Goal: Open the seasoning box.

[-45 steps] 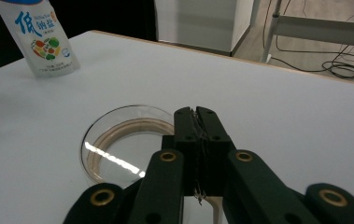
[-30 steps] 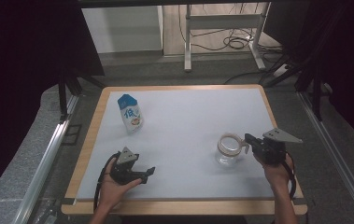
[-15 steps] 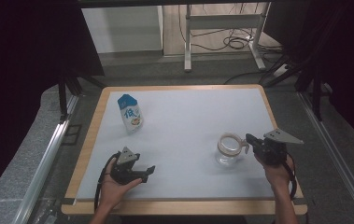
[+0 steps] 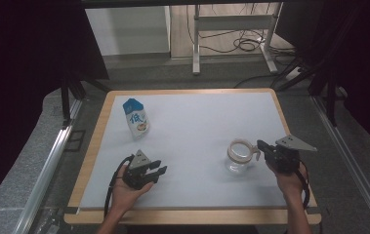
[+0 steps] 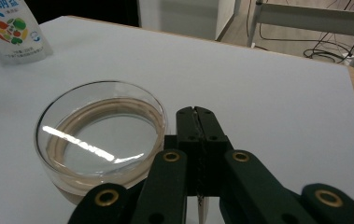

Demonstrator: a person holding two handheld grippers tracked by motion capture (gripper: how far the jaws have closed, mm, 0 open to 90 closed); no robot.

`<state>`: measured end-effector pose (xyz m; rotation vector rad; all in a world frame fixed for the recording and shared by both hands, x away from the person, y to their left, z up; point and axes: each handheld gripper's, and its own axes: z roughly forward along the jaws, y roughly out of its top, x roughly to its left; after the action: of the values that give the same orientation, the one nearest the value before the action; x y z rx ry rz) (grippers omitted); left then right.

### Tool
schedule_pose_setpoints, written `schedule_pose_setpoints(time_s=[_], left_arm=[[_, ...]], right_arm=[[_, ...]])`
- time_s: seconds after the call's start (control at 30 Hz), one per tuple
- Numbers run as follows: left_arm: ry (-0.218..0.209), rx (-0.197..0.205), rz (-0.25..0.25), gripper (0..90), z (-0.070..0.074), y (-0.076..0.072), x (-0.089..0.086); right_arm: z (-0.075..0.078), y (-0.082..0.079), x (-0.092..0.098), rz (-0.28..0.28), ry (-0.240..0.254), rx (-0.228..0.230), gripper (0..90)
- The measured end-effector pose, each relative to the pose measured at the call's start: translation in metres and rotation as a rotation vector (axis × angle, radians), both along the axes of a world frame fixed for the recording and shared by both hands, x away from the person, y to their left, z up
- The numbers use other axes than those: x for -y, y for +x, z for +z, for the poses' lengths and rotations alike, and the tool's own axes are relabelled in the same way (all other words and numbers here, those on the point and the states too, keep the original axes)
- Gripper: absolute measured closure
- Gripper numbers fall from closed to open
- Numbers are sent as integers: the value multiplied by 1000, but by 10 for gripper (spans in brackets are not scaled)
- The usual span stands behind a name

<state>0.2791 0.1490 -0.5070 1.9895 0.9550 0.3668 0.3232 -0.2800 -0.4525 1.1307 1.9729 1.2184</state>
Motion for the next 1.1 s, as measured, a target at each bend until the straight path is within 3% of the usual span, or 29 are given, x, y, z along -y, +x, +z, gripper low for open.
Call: schedule_pose_setpoints(time_s=[0.17,0.4,0.57,0.93,1.1], left_arm=[[-6,-3,-30,763,4,6,15],[-1,41,-81,841,18,15,46],[-13,50,-117,876,25,21,64],[-35,63,-199,897,40,37,111],[-15,66,-232,900,43,43,133]], right_arm=[[-1,0,2,3,14,-2,900],[-1,0,2,3,19,-4,899],[-2,1,3,4,28,-5,900],[-2,1,4,4,33,-6,900],[-3,1,5,5,39,-9,899]])
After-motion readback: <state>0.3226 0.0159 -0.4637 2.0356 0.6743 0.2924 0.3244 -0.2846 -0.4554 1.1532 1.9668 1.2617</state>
